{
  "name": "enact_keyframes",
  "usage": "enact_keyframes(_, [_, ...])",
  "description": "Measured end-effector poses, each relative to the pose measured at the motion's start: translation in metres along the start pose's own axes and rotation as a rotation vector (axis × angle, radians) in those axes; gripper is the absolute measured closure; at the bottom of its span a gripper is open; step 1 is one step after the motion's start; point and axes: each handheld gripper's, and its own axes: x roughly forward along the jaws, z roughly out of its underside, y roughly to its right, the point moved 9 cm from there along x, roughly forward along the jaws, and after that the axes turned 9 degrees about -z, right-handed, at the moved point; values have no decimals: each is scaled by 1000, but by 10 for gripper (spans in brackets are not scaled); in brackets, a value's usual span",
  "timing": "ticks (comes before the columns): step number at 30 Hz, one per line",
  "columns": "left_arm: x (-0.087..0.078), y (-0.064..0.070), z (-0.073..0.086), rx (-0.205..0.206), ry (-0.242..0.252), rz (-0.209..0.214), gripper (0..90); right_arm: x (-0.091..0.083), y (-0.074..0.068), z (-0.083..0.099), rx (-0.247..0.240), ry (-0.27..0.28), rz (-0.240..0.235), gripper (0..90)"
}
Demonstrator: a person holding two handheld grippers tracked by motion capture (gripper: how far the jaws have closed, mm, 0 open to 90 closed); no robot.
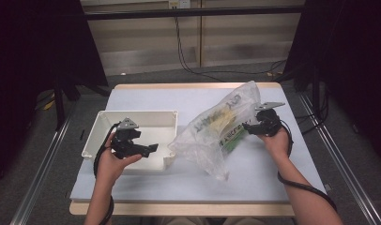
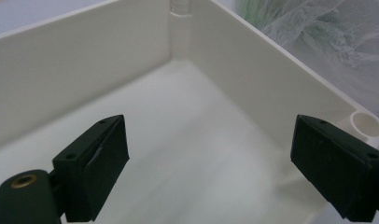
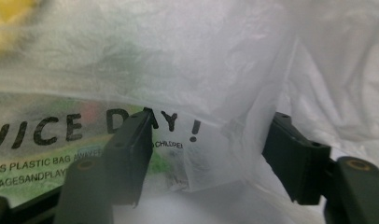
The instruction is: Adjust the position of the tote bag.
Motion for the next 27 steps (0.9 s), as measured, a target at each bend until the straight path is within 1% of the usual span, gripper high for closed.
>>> enact_keyframes(2, [0,0,0,4,1,2,110,1,1,0,4,-4,-6,447])
enact_keyframes(3, [0,1,-1,-1,12,5,109,1,1,0,11,-10,0,469])
enact_keyframes(4, [-1,1,-2,0,9,8,109,1,2,0,6,-7,-10,518])
enact_keyframes(5, [-2,1,-2,1,6,9,110,1,1,0,12,-8,-15,567])
enact_keyframes(6, [-3,2,-3,4,7,8,111,1,1,0,8,-21,-17,636])
enact_keyframes(7, [-3,3,-3,0,7,14,112,2,0,1,9,-23,-31,691])
enact_keyframes(8, [-3,3,-3,0,7,14,115,2,0,1,9,-23,-31,691])
enact_keyframes(9, [-4,4,-4,-4,11,17,115,2,-1,1,8,-32,-35,727])
enact_keyframes(10, [-6,5,-6,13,18,18,119,3,-3,3,15,-43,-60,833])
enact_keyframes(11, [-8,7,-8,24,15,26,125,4,-4,3,11,-42,-58,874])
enact_keyframes(12, [-9,10,-10,24,23,34,129,3,-5,4,23,-45,-65,897])
enact_keyframes(13, [-10,10,-10,41,23,35,133,5,-6,3,17,-41,-80,900])
enact_keyframes(14, [-11,13,-12,36,37,49,139,4,-7,4,19,-51,-82,900])
enact_keyframes(15, [-13,16,-13,49,35,59,146,4,-8,5,19,-55,-76,900])
enact_keyframes(16, [-13,16,-13,49,35,59,156,3,-9,5,32,-50,-84,900])
enact_keyframes(17, [-14,20,-14,51,30,80,163,2,-9,6,38,-51,-88,900])
enact_keyframes(18, [-14,20,-14,51,30,80,169,2,-10,6,52,-48,-89,900])
enact_keyframes(19, [-14,25,-15,47,36,95,177,1,-10,7,62,-46,-97,900])
enact_keyframes(20, [-14,27,-16,54,34,108,180,0,-10,9,64,-48,-95,900])
enact_keyframes(21, [-15,28,-16,61,30,111,183,-1,-11,10,79,-44,-98,900])
enact_keyframes(22, [-15,30,-16,57,35,126,192,-2,-11,10,80,-44,-98,900])
enact_keyframes(23, [-15,33,-16,54,27,137,198,-2,-12,12,92,-45,-100,900])
enact_keyframes(24, [-16,36,-16,59,21,159,198,-3,-11,12,92,-43,-96,900])
enact_keyframes(25, [-17,39,-15,57,9,168,199,-4,-12,13,102,-43,-95,900])
enact_keyframes(27, [-19,44,-16,60,2,198,198,-5,-13,14,115,-45,-98,900])
